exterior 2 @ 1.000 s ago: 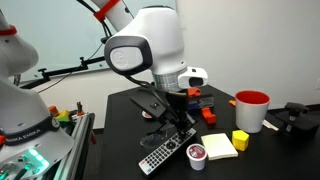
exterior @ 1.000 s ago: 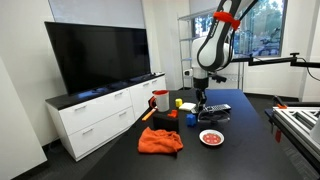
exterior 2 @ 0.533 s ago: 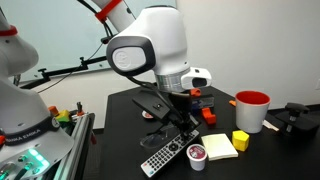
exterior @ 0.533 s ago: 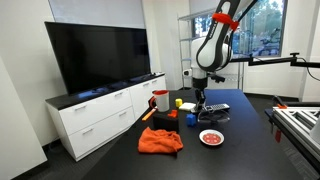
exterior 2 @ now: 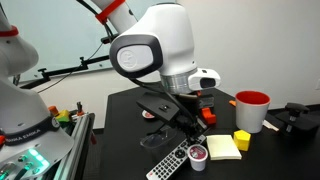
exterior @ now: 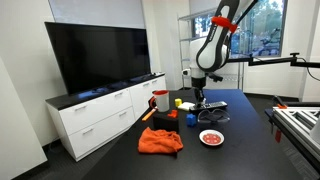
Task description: Press a button on the remote
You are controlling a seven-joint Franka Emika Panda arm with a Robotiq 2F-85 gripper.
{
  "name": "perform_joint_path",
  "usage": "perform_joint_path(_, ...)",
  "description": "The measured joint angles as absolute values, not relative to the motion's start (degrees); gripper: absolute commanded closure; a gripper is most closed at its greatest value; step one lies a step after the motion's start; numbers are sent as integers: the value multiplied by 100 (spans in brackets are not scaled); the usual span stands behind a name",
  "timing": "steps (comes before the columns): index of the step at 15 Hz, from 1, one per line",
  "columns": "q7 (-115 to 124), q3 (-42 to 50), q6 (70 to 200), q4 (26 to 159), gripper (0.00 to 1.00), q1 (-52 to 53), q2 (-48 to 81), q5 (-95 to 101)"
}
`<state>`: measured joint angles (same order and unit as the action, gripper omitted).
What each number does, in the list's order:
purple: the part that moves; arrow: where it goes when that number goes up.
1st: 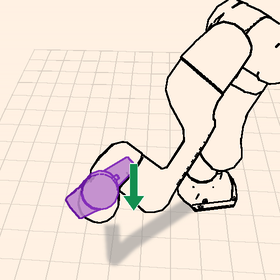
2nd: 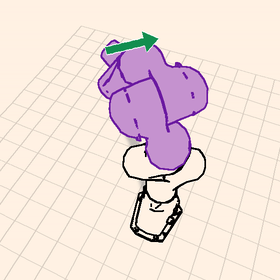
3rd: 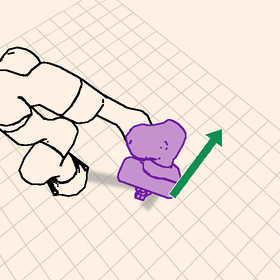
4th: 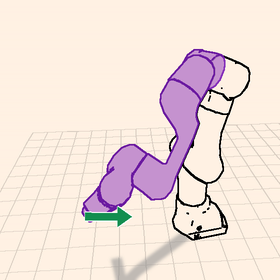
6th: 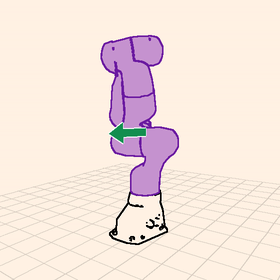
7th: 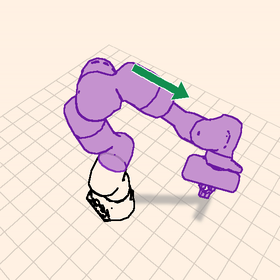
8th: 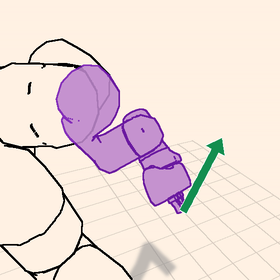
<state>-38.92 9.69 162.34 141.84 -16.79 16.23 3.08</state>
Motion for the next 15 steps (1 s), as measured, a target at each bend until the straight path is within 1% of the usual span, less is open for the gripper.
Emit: perform_joint_path(15,-3751,966,16241,14165,100,-1683,1637,408)
